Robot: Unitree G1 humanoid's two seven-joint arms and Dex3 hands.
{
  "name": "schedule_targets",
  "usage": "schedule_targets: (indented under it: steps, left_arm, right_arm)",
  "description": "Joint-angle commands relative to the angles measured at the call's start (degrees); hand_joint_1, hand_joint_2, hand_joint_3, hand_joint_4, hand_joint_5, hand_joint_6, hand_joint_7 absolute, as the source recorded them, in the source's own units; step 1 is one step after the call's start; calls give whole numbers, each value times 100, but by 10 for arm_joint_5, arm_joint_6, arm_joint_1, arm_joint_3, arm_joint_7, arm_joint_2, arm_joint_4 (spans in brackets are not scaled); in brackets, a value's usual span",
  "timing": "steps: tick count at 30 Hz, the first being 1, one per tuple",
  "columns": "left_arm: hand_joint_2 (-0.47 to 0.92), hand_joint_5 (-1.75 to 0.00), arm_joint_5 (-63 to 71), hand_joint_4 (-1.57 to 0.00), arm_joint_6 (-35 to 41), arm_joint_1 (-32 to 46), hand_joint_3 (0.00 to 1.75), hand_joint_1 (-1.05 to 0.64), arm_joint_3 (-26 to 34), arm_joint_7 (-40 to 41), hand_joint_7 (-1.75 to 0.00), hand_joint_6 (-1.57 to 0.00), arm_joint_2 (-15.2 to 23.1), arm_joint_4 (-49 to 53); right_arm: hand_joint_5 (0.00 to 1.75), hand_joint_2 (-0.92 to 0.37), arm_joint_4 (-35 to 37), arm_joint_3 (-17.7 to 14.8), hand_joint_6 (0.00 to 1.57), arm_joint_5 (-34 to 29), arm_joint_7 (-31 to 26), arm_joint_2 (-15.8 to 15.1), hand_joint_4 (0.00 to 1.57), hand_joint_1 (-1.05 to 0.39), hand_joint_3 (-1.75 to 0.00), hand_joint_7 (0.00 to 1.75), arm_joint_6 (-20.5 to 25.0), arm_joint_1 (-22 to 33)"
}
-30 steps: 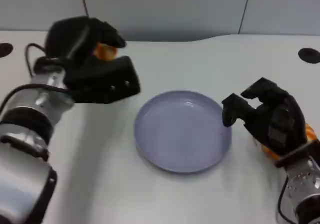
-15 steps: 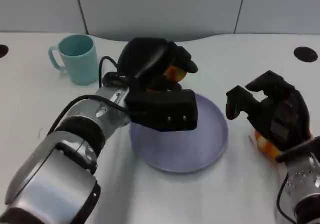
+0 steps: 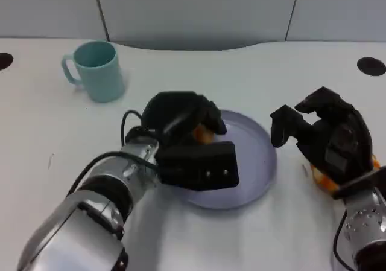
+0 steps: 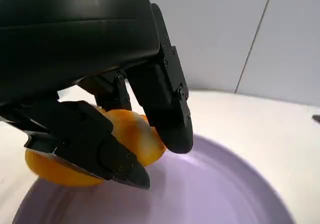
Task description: Grasp the bread from the table and place it into the plate.
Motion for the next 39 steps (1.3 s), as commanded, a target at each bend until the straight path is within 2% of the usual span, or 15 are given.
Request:
schedule_targets:
  steps: [1,4,7,8,10,11,12,13,14,17,19,27,29,33,39]
  left_arm:
    - [71,-96,-5,-92,2,21,1,-17,3,-21,-22,-119,0,3]
    - [73,-95,-5,-90,5,25,2,-15,3,-25,-22,-116,-3,2]
    - [76,-96,-5,-80,6,28,4,-16,4,-22,-21,-108,-5,2]
    - [78,-97,-6,-72,8,28,4,-19,5,-28,-21,-103,-6,2]
    - [81,-105,-9,-34,11,28,4,-37,7,-37,-19,-81,-7,2]
    - [82,-107,-10,-28,14,26,3,-40,8,-50,-20,-78,-7,2]
    - [85,-93,-7,-14,22,22,4,-54,5,-63,-13,-61,-7,3]
    - [89,-54,-4,-6,28,19,6,-74,2,-72,-9,-37,-7,3]
    - [91,-38,-2,-3,32,17,7,-81,1,-78,-7,-28,-7,3]
    - [92,-11,2,0,41,14,10,-91,-2,-82,-4,-15,-7,2]
    - [92,-2,6,0,44,11,15,-97,-7,-80,-3,-10,-6,1]
    - [92,0,16,0,40,-8,22,-104,-18,-69,-2,-7,3,0]
    - [92,0,24,0,38,-19,32,-105,-26,-65,-1,-5,11,-1]
    - [92,0,33,0,23,-38,40,-105,-33,-49,-1,-4,26,-4]
    - [92,-5,54,-8,4,-71,43,-105,-50,-25,-7,-12,51,-7]
  right_arm:
    - [153,-79,-26,7,103,8,-8,3,79,-50,0,59,12,16]
    - [154,-81,-17,9,101,11,10,1,78,-50,-1,58,12,12]
    - [149,-81,-13,10,103,12,15,-2,79,-50,0,52,19,10]
    - [149,-81,-12,9,104,15,17,-2,79,-50,0,51,24,8]
    - [147,-80,-10,9,105,19,20,-1,80,-48,0,46,30,5]
    - [146,-80,-7,8,106,18,20,-1,80,-48,0,45,24,3]
    - [146,-80,-2,8,106,16,19,-1,81,-49,0,43,18,1]
    - [145,-80,3,8,108,15,19,-1,82,-50,0,41,12,-2]
    - [144,-80,7,7,108,14,19,-1,83,-51,0,40,8,-4]
    - [145,-80,16,5,110,15,21,1,83,-51,0,38,-3,-10]
    - [147,-81,24,5,110,14,19,1,83,-51,0,38,-12,-14]
    - [154,-81,41,0,111,13,11,3,80,-49,0,37,-28,-24]
    - [155,-82,49,-1,110,11,13,2,78,-48,-1,36,-35,-29]
    - [156,-82,63,-3,110,10,11,-2,77,-49,0,36,-29,-40]
    - [156,-82,87,-8,111,8,12,-2,78,-48,0,36,-38,-59]
